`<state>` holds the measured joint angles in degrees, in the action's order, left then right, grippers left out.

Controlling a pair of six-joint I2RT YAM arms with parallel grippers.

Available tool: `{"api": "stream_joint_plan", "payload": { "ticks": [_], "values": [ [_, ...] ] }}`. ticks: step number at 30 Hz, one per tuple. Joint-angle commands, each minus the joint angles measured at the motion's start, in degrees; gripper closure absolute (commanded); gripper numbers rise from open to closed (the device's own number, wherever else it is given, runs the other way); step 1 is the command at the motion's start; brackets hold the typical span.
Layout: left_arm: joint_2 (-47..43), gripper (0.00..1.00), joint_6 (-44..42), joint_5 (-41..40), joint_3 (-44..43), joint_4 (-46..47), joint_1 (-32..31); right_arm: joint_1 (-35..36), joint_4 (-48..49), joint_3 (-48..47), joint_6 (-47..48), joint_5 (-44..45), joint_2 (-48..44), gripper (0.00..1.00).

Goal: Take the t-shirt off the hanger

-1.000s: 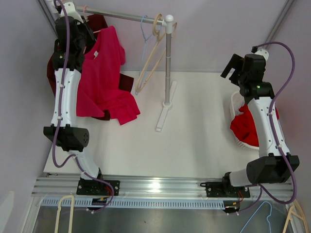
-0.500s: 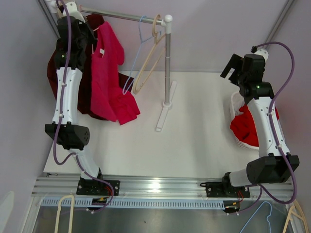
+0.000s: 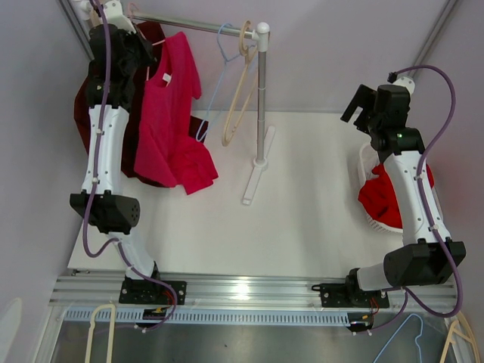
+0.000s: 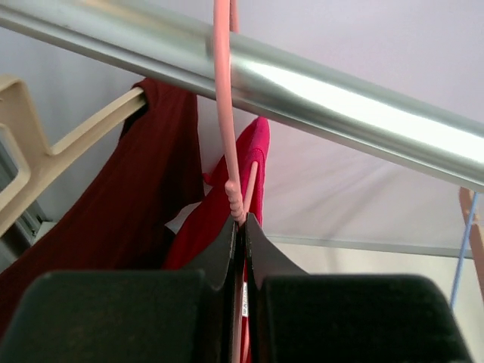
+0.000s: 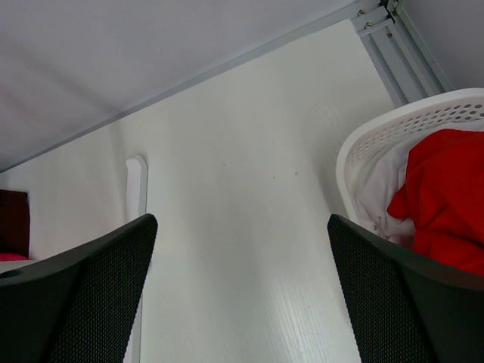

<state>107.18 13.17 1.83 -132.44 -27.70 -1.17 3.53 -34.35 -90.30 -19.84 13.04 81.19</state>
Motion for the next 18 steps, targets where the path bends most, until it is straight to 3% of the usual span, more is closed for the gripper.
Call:
{"api": "stream_joint_plan", "payload": {
  "ticks": [1, 7, 14, 18],
  "values": [
    [-6.7, 0.99, -1.3, 2.91, 0.77, 8.87, -1.46, 0.69, 1.92, 0.04, 0.41, 0.67, -0.86, 0.01],
    [-16.28, 0.99, -3.41, 2.4, 16.13, 20.03, -3.4, 1.65, 2.0, 0.3, 0.59, 0.76, -1.29, 0.01],
    [-21.47, 0.99, -3.94, 2.92, 22.56, 25.32, -4.19, 2.89, 1.57, 0.65, 0.59, 1.11, -2.17, 0.0],
    [-23.15, 0.99, -3.33, 1.78, 23.54, 23.84, -4.89, 3.41, 1.21, 0.57, 0.59, 1.11, -2.52, 0.01]
  ]
}}
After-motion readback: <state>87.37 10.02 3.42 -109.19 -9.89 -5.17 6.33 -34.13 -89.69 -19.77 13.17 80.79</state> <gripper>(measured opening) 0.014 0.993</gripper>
